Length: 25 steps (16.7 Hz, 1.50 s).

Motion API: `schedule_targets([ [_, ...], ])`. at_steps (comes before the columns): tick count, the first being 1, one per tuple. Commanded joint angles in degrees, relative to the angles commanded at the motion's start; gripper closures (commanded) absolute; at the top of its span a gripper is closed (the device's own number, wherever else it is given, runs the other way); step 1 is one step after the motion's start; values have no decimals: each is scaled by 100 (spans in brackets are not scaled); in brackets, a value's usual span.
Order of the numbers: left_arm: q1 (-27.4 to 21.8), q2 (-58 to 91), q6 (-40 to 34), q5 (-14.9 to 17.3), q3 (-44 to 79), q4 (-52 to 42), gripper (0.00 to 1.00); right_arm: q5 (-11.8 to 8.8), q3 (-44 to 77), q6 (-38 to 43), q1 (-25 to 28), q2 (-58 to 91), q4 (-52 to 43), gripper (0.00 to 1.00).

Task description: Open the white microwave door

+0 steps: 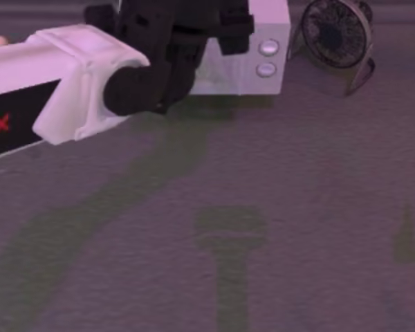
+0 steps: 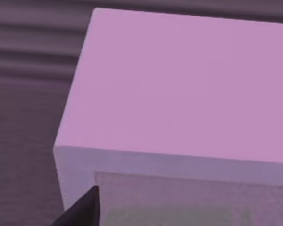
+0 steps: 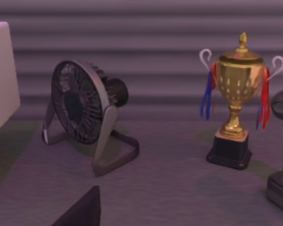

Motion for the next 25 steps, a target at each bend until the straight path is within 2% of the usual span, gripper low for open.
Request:
schedule_targets([
  [4,-562,1372,-291,-495,968,-104,0,0,0,0,0,0,0,0],
  [8,-738,1775,-378,-649,1253,-146,0,0,0,0,0,0,0,0],
  [13,-705,1780,-362,-626,1246,-134,0,0,0,0,0,0,0,0],
  [21,-115,3021,80,-110,2323,317,0,0,0,0,0,0,0,0],
  [25,-95,3052,94,-93,2354,330,0,0,0,0,0,0,0,0],
])
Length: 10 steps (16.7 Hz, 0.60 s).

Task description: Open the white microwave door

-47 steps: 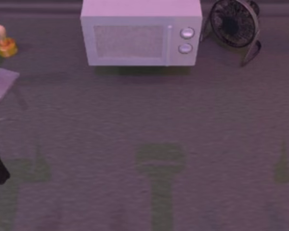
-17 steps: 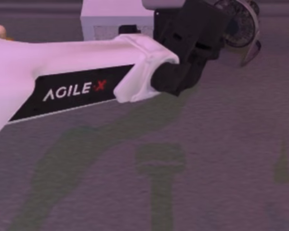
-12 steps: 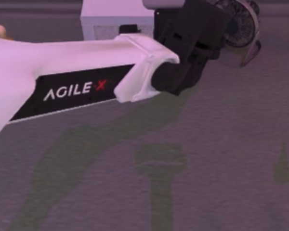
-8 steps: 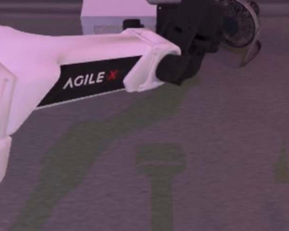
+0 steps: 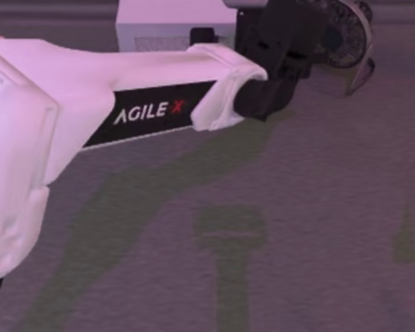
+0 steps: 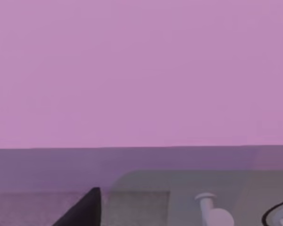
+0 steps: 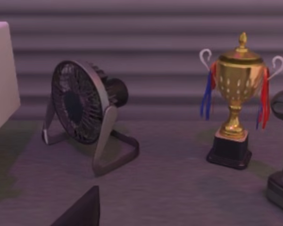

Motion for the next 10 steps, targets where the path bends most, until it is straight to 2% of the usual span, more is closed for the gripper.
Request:
schedule_targets([
  [10,0,0,0,0,0,0,75,0,0,0,0,0,0,0],
])
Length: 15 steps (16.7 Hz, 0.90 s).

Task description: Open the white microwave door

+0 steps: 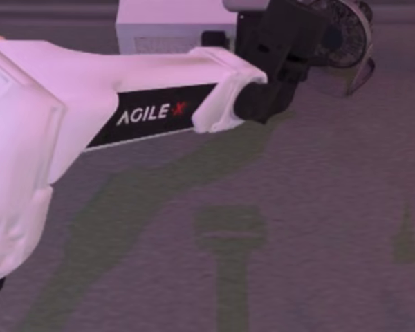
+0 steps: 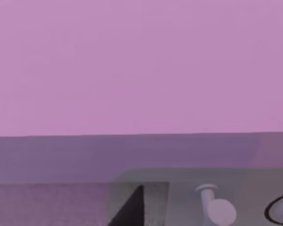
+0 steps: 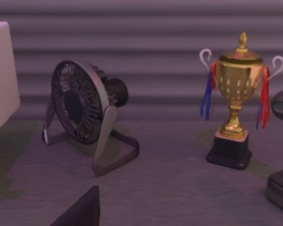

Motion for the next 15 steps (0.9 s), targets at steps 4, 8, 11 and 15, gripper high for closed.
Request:
schedule_targets([
  [4,0,0,0,0,0,0,100,0,0,0,0,0,0,0],
  [8,0,0,0,0,0,0,100,0,0,0,0,0,0,0],
  [11,0,0,0,0,0,0,100,0,0,0,0,0,0,0],
  [15,-316,-17,-39,45,-83,-249,100,0,0,0,0,0,0,0],
])
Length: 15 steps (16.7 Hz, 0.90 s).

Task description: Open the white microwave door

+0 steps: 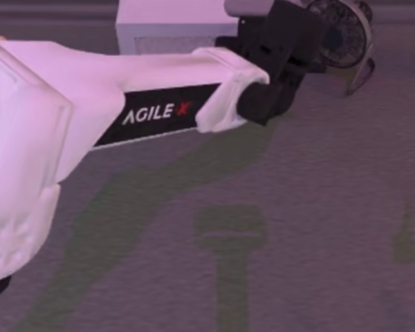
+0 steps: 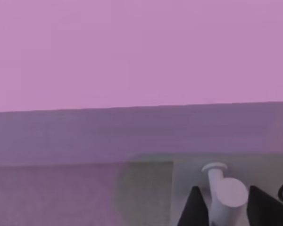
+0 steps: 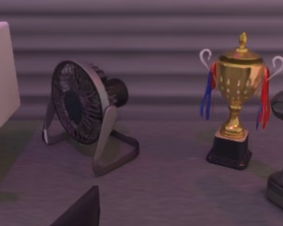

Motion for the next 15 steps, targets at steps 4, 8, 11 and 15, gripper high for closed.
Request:
schedule_targets([
  [4,68,411,-263,278,972,-1102,100,0,0,0,0,0,0,0],
  [8,194,917,-665,733,2404,-2972,100,0,0,0,0,0,0,0],
  [11,315,1241,-988,1129,3511,-4460,100,0,0,0,0,0,0,0],
  [15,473,1553,-1332,1600,4640,-5934,100,0,0,0,0,0,0,0],
])
